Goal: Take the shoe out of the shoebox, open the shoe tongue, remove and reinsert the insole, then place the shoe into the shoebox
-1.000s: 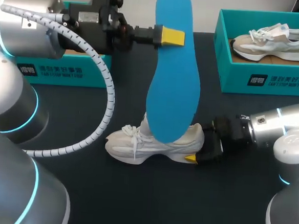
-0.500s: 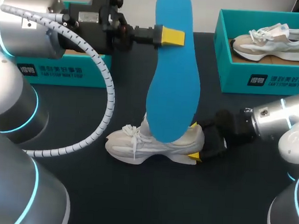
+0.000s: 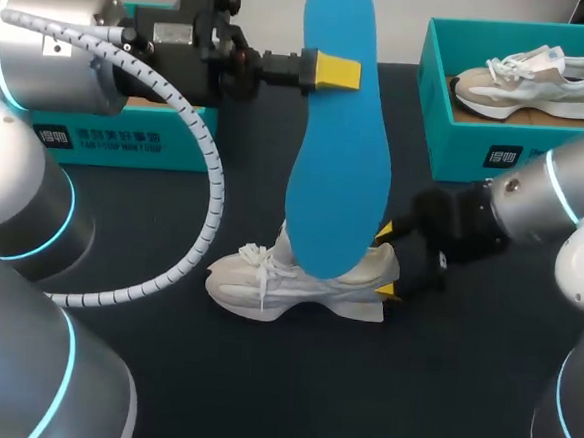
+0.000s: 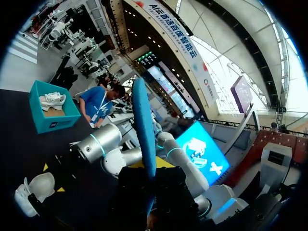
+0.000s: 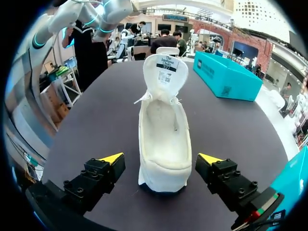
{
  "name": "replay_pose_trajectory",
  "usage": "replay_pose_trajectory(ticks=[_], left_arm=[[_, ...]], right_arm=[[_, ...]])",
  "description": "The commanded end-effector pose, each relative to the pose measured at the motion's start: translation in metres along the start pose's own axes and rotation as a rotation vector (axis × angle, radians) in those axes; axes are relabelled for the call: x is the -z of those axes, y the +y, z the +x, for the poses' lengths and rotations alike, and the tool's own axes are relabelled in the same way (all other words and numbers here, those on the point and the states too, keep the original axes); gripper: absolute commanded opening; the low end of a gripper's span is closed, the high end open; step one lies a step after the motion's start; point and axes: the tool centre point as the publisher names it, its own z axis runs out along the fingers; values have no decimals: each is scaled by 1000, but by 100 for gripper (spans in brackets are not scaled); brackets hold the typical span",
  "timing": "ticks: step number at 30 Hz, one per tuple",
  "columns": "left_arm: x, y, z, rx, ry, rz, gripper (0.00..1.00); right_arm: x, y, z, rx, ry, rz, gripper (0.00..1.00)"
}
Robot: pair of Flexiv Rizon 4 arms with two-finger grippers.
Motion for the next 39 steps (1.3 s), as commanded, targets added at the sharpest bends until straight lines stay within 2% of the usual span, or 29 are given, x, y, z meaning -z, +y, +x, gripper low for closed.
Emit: replay_pose_trajectory(ticks=[1, 15, 18, 22, 27, 39], left_arm=[[-1, 2, -1, 0, 1, 3, 0], [-1, 2, -1, 0, 1, 3, 0], [-1, 2, -1, 0, 1, 3, 0], [-1, 2, -1, 0, 1, 3, 0], [-1, 2, -1, 0, 1, 3, 0], [-1, 2, -1, 0, 1, 3, 0]], right_arm=[[6, 13, 6, -8, -22, 342, 100], [7, 14, 6, 10, -44, 333, 100], [13, 23, 5, 13, -78, 363, 100], [15, 36, 4, 10, -68, 450, 100], [13, 50, 6, -69, -54, 517, 100], [-4, 54, 2, -53, -43, 531, 100]])
